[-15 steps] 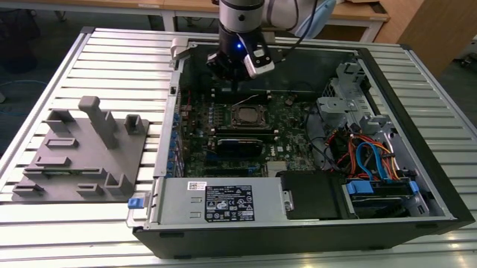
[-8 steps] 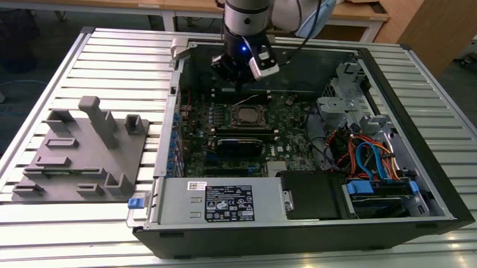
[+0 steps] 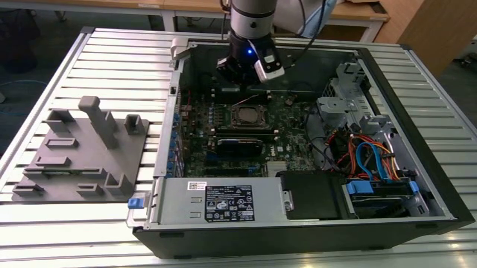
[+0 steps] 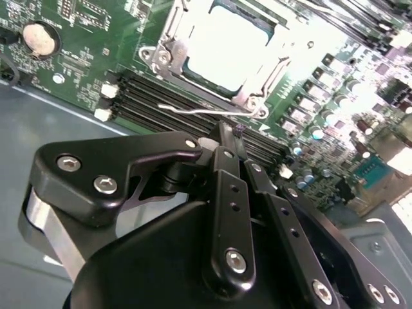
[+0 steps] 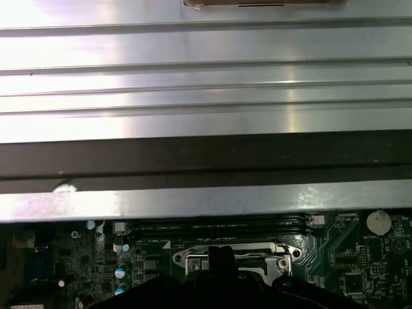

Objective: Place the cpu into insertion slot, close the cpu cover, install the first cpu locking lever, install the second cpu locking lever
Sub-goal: 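Install the first cpu locking lever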

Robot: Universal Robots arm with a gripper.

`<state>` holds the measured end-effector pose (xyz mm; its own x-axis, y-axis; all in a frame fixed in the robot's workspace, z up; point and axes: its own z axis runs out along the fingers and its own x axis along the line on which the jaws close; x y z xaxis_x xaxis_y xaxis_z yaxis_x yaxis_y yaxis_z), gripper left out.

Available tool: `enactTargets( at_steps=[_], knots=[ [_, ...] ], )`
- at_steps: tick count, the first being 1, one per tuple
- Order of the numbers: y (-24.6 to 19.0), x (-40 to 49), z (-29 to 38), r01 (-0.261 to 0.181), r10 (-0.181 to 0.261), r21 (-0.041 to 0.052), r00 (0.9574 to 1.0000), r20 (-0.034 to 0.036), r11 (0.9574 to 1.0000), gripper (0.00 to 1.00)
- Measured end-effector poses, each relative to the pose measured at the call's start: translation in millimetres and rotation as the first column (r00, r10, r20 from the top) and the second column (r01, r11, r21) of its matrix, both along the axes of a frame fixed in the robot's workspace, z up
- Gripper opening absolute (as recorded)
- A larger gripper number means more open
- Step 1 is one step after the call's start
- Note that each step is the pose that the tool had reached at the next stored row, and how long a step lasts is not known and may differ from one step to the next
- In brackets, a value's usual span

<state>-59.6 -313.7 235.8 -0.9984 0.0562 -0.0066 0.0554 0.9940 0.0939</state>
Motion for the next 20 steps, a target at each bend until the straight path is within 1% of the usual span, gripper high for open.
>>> enactTargets(
  at_steps=[3,7,11,15,20],
  knots=[
    [0.0,2.7,-2.1,-0.003,0.003,0.0001,1.0,0.0001,1.0,0.1],
    [0.0,4.8,-3.5,-0.04,0.04,-0.0002,0.9992,0.0001,0.9992,0.1],
    [0.0,11.1,-4.5,-0.041,0.041,0.0002,0.9992,0.0002,0.9992,0.1],
    [0.0,14.6,-6.1,-0.041,0.041,0.0002,0.9992,0.0001,0.9992,0.1],
    [0.0,17.8,-10.8,-0.041,0.041,0.0003,0.9992,-0.0007,0.9992,0.1]
  ],
)
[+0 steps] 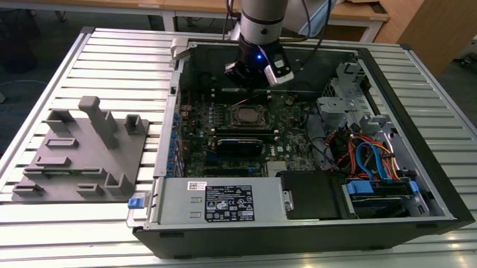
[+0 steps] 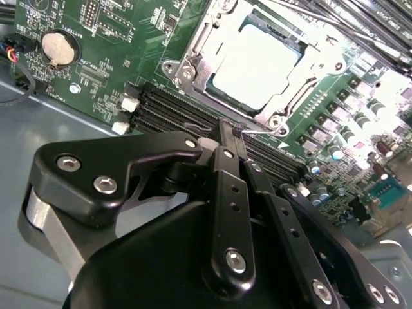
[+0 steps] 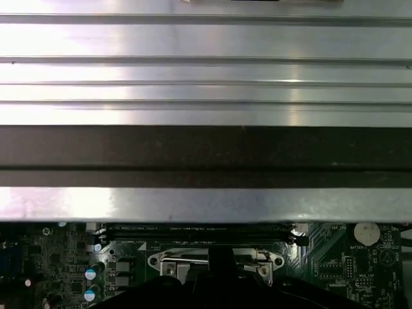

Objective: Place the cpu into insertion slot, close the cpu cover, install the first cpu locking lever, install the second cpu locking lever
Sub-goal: 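Install the first cpu locking lever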

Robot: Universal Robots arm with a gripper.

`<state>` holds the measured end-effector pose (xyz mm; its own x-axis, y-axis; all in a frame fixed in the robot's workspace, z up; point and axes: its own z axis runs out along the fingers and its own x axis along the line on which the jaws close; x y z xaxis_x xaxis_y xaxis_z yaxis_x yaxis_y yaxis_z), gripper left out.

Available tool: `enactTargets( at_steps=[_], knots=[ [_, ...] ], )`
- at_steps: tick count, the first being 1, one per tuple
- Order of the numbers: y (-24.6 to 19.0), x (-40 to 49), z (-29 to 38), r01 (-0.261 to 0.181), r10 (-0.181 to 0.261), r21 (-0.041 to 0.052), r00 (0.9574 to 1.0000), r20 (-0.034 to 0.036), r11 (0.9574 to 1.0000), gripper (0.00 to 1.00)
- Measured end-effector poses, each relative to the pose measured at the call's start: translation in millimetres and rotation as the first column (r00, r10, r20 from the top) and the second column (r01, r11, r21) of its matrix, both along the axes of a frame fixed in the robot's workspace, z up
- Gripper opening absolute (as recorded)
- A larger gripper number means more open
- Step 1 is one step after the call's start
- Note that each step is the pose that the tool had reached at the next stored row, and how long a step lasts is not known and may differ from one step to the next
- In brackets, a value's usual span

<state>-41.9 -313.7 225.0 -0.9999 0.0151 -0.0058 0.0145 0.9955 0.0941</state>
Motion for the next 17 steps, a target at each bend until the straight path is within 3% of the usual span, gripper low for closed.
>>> enactTargets(
  at_steps=[17],
  knots=[
    [0.2,9.0,-14.6,0.0,0.0,-0.0001,1.0,-0.0031,1.0,0.1]
  ],
)
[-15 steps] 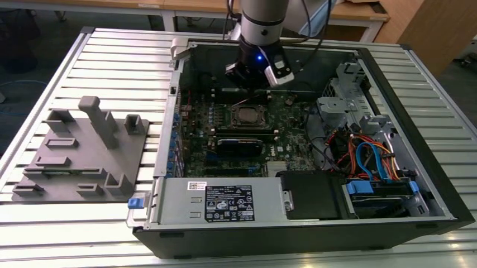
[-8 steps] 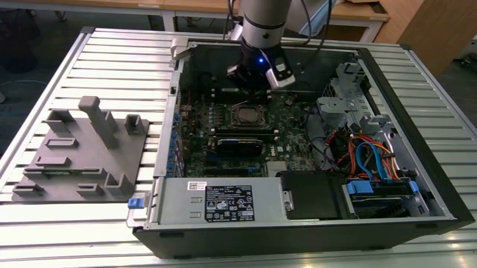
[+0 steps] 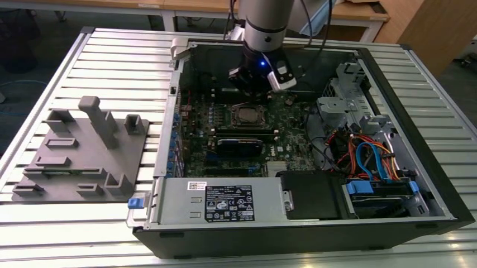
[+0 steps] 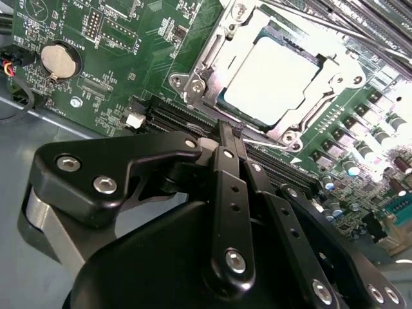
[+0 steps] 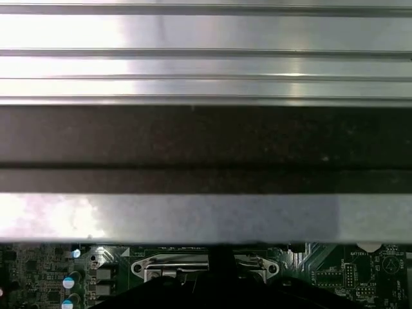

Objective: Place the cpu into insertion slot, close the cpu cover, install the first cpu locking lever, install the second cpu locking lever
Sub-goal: 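Install the first cpu locking lever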

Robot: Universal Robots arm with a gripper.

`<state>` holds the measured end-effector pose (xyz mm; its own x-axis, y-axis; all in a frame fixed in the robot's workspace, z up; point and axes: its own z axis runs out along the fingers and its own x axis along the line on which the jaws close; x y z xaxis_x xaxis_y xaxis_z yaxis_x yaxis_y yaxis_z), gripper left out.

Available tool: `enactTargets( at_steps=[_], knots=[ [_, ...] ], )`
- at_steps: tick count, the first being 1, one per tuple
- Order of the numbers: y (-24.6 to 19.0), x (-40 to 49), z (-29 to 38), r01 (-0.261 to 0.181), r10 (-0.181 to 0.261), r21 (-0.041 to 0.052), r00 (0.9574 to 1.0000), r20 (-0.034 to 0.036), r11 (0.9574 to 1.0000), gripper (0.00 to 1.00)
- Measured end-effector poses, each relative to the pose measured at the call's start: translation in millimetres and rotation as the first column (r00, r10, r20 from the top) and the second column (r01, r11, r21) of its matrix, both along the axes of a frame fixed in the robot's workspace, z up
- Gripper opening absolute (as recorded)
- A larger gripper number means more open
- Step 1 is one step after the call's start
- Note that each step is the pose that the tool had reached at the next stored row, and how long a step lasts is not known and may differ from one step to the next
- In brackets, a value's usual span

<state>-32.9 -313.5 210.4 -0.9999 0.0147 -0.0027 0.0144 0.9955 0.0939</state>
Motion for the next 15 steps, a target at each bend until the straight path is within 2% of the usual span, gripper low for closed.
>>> enactTargets(
  at_steps=[10,15],
  knots=[
    [0.1,3.4,-9.9,0.0,0.0,-0.0001,1.0,-0.0008,1.0,0.1],
    [0.1,3.8,-11.3,0.0,0.0,-0.0002,1.0,-0.0014,1.0,0.1]
  ],
)
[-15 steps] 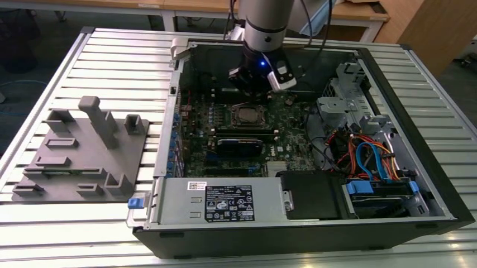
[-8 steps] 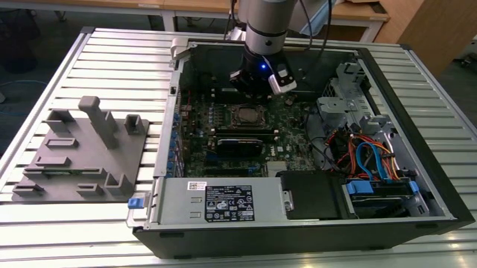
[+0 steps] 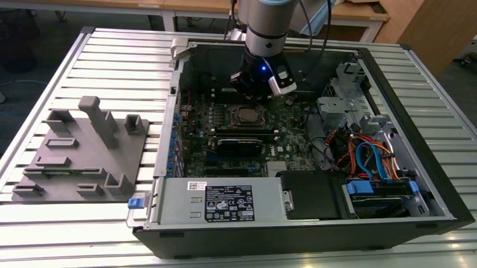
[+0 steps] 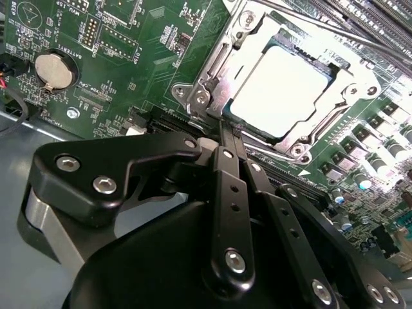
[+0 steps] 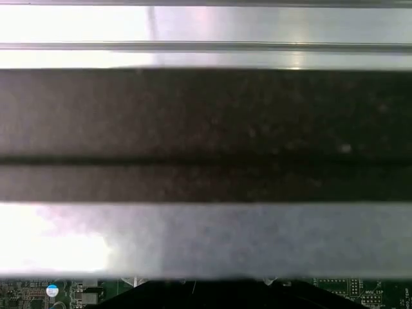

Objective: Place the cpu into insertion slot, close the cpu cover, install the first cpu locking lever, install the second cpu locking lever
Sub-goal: 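Install the first cpu locking lever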

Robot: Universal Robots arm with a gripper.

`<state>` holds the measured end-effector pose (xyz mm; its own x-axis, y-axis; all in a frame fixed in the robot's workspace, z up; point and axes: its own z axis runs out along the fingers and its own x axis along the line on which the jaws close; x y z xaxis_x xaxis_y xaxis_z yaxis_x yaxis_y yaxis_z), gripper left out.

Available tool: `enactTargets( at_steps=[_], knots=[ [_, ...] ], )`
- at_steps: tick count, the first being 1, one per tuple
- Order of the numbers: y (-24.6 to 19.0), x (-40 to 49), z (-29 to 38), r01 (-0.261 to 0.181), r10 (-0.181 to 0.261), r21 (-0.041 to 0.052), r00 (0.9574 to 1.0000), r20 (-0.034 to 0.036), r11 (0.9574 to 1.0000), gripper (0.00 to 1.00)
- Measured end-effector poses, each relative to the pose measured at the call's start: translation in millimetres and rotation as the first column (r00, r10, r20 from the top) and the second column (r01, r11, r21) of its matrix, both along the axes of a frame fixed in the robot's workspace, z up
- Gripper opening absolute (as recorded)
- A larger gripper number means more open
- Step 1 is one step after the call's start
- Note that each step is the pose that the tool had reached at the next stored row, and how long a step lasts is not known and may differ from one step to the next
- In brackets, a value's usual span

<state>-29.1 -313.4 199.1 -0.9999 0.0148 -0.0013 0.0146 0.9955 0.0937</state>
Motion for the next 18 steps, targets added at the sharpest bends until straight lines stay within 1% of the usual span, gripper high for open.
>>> enactTargets(
  at_steps=[6,14,16,18],
  knots=[
    [0.1,0.0,2.1,0.0,0.0,0.0003,1.0,0.0002,1.0,0.1],
    [0.1,0.1,10.0,0.0,0.0,0.001,1.0,0.0002,1.0,0.1],
    [0.1,-1.3,10.2,0.0,0.0,0.0013,1.0,0.0003,1.0,0.1],
    [0.0,-5.1,10.3,-0.001,0.001,0.001,1.0,0.0002,1.0,0.1]
  ],
)
